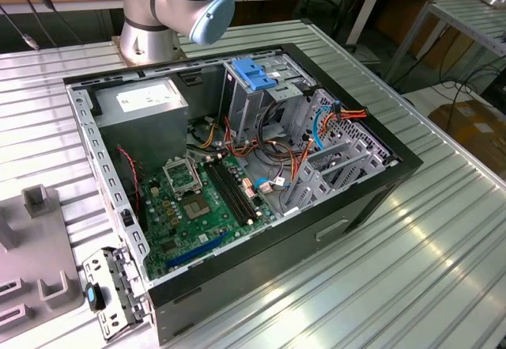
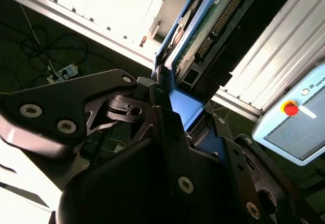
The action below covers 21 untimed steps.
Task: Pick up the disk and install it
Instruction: 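Pick up the disk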
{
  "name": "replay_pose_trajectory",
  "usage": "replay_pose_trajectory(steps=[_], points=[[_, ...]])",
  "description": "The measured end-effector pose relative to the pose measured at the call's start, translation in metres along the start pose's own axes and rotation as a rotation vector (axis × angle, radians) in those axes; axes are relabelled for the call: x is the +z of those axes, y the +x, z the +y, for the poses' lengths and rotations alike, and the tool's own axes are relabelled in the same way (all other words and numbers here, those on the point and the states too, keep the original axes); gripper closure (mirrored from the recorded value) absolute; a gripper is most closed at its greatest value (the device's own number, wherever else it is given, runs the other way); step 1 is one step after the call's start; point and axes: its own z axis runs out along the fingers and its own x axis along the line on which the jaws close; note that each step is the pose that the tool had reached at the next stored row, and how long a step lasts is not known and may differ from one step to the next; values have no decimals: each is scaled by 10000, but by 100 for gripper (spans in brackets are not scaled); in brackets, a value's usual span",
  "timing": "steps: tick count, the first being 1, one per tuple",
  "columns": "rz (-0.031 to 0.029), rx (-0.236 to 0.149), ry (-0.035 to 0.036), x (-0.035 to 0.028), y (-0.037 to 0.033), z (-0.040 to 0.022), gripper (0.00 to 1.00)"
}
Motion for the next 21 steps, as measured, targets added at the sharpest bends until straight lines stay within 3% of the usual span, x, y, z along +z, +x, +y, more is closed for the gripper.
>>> replay_pose_trajectory(steps=[21], points=[[0,0,0,2,-5,-127,63]])
